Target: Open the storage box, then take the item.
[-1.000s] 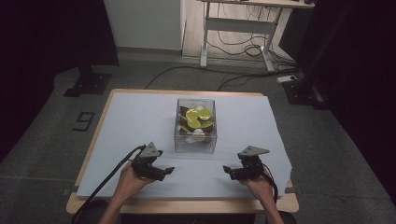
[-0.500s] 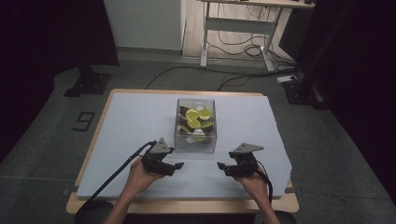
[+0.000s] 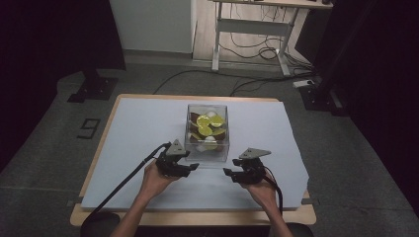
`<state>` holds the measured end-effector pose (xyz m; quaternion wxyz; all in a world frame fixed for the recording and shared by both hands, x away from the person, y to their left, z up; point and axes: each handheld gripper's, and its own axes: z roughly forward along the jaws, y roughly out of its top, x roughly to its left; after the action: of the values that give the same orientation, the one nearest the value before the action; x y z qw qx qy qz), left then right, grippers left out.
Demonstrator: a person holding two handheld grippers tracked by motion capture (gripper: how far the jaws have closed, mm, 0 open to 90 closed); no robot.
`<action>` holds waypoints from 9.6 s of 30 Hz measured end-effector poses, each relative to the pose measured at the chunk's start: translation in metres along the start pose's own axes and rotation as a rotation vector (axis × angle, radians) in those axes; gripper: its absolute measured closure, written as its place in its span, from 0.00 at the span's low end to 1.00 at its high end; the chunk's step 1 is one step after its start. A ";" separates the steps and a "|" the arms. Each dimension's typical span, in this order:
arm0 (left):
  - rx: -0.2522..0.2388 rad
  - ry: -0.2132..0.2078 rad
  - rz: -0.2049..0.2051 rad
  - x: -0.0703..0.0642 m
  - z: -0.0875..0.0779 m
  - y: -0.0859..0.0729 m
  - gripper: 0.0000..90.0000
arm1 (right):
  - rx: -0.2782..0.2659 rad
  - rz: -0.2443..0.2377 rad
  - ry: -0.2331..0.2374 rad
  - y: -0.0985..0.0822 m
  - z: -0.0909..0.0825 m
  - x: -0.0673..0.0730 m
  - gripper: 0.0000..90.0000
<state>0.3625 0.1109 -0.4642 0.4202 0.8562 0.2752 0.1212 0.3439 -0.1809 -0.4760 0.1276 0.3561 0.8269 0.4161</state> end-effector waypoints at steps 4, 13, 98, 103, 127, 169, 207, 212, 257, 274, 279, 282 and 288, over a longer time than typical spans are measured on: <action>-0.019 -0.011 -0.021 0.004 0.003 0.005 0.48 | -0.006 -0.007 0.008 0.009 0.006 0.003 0.53; -0.041 -0.013 -0.043 0.005 0.012 0.011 0.51 | -0.014 -0.025 0.011 0.021 0.016 0.005 0.56; -0.048 0.029 -0.014 -0.029 0.004 -0.002 0.90 | -0.036 -0.074 -0.037 0.027 0.017 0.037 0.89; -0.050 0.021 -0.011 -0.034 0.001 -0.005 0.90 | -0.039 -0.074 -0.023 0.023 0.014 0.041 0.88; -0.060 -0.025 -0.004 -0.056 -0.013 -0.019 0.90 | -0.049 -0.063 0.033 0.005 -0.004 0.058 0.88; -0.043 -0.069 0.044 -0.068 -0.028 -0.030 0.86 | -0.027 -0.092 0.085 -0.005 -0.018 0.066 0.84; -0.055 0.024 -0.058 -0.023 -0.062 -0.061 1.00 | 0.015 0.010 -0.001 -0.015 -0.042 0.026 0.99; -0.057 0.041 -0.072 -0.016 -0.062 -0.064 1.00 | -0.002 0.029 -0.012 -0.012 -0.042 0.016 0.95; 0.180 0.162 -0.092 0.019 -0.023 -0.093 0.00 | 0.196 0.039 -0.178 -0.051 -0.011 -0.035 0.05; 0.182 0.145 -0.108 0.021 -0.020 -0.097 0.00 | 0.240 0.037 -0.153 -0.061 0.000 -0.035 0.00; 0.182 0.146 -0.108 0.021 -0.020 -0.097 0.00 | 0.239 0.037 -0.152 -0.061 -0.001 -0.035 0.00; 0.182 0.145 -0.109 0.021 -0.020 -0.097 0.00 | 0.239 0.036 -0.152 -0.061 0.000 -0.035 0.00; 0.182 0.145 -0.109 0.021 -0.020 -0.097 0.00 | 0.246 0.038 -0.157 -0.060 0.000 -0.034 0.00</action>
<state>0.3350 0.1846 -0.5286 0.3256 0.8636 0.3608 0.1340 0.3393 -0.2288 -0.5256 0.1394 0.4162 0.8522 0.2849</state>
